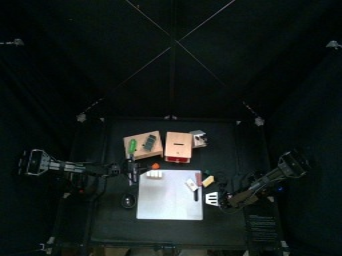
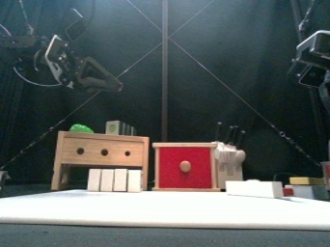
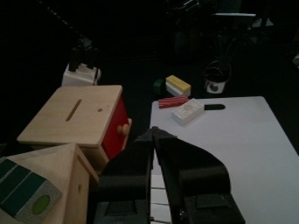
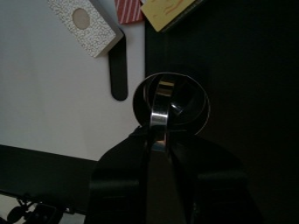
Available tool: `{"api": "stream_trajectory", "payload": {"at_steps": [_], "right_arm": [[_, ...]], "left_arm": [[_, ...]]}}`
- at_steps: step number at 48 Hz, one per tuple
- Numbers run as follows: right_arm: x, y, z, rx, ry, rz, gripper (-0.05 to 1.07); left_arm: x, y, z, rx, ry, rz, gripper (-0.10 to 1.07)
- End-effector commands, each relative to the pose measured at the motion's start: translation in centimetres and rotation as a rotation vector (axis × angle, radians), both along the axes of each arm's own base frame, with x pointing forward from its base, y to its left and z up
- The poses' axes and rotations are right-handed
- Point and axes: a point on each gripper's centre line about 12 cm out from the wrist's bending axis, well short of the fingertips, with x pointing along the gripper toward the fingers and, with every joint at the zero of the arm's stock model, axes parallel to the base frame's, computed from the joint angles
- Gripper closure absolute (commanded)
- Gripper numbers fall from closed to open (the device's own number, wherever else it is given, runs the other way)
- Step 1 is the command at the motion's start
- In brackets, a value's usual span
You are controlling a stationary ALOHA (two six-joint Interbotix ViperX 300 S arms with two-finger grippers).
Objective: Place medium cookie cutter over small cookie cutter
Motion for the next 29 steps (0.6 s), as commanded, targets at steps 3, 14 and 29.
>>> {"api": "stream_trajectory", "payload": {"at_steps": [3,14,29], "right_arm": [[0.2,-0.1,0.1,-0.013,-0.009,0.004,0.43],[0.2,-0.1,0.4,-0.015,-0.018,0.009,0.32],[0.0,0.6,2.4,0.017,-0.037,-0.001,0.32]], "left_arm": [[0.2,0.1,0.5,0.0,-0.017,0.002,0.48],[0.2,0.1,0.5,0.0,-0.017,0.002,0.48],[0.2,-0.1,0.4,-0.003,-0.004,-0.003,0.48]]}}
